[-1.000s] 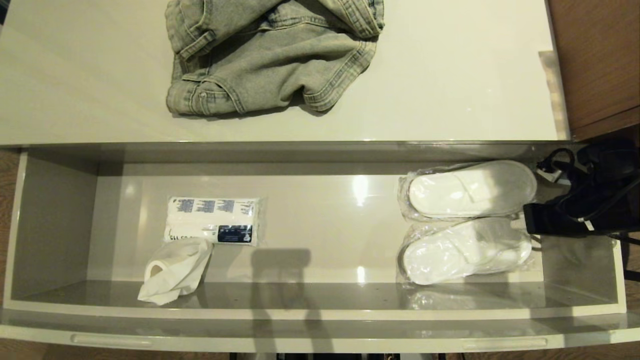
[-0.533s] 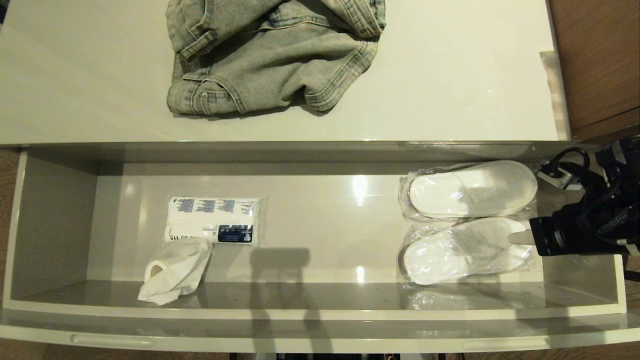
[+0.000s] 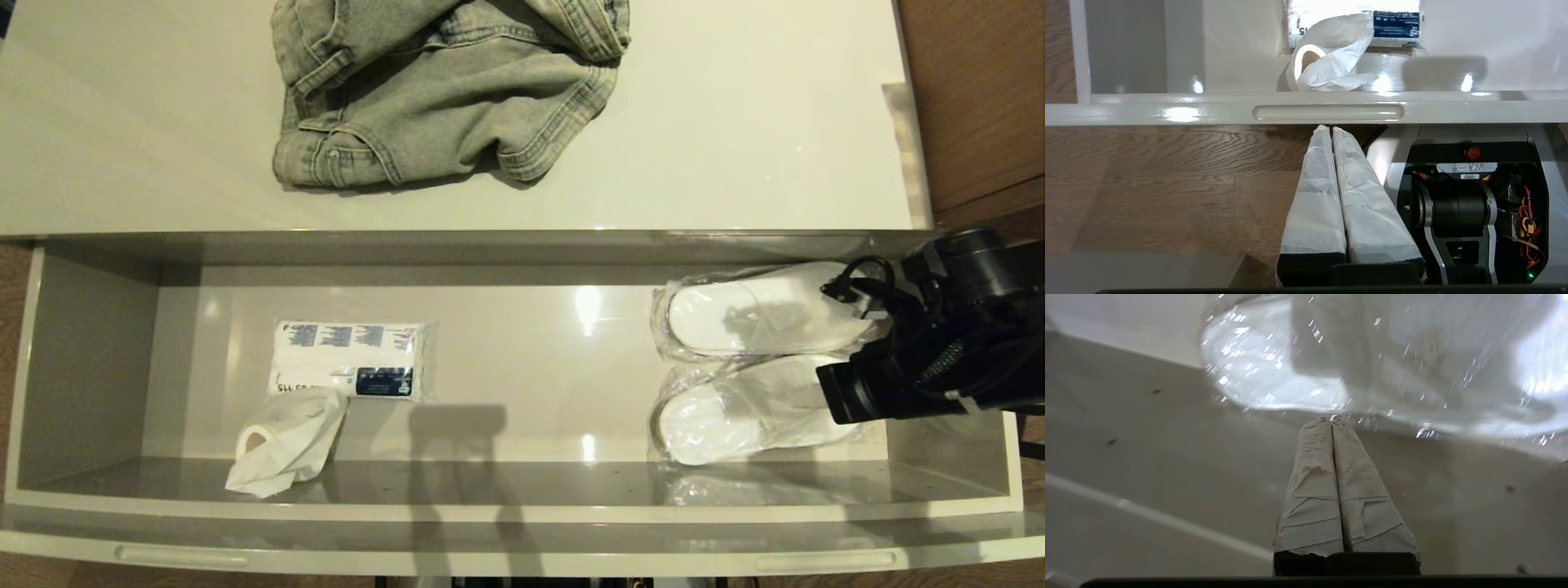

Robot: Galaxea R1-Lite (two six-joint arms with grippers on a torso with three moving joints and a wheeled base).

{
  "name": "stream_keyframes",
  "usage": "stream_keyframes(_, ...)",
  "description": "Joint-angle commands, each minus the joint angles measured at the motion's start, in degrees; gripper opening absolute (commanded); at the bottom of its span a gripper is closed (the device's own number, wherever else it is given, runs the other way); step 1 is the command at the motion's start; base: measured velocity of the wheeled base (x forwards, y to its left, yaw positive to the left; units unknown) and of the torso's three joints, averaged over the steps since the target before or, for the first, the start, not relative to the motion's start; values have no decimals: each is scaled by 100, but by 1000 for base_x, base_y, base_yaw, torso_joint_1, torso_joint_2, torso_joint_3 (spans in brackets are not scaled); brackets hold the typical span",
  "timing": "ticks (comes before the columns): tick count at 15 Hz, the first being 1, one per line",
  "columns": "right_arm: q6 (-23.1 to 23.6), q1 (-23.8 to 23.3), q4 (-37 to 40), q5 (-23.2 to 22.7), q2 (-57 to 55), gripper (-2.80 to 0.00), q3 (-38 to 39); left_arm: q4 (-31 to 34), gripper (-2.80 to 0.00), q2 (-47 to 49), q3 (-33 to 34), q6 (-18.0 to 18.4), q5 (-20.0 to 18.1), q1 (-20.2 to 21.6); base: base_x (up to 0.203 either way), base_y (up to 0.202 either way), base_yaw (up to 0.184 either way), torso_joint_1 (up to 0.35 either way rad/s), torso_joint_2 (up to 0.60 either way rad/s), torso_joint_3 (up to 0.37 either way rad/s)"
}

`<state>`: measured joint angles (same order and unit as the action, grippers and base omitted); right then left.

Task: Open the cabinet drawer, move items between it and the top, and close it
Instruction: Take out the disposable slippers from the drawer

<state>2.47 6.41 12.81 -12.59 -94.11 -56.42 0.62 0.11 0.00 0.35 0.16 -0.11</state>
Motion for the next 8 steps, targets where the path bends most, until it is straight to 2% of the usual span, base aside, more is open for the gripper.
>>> stream_keyframes(1, 80, 94, -185, 4, -642, -280, -158, -1, -280, -2, 0, 0, 2, 2, 0, 0, 0, 0, 0, 0)
stream_keyframes(3, 207, 228, -443, 201, -768, -280, -90, -1, -280, -2, 0, 0, 2, 2, 0, 0, 0, 0, 0, 0)
stream_keyframes(5, 204, 246, -457, 211, -714, -280, -69, -1, -280, -2, 7, 0, 2, 2, 0, 0, 0, 0, 0, 0)
stream_keyframes(8, -185, 230, -446, 221, -415, -280, -106, -1, -280, -2, 9, 0, 2, 2, 0, 0, 0, 0, 0, 0)
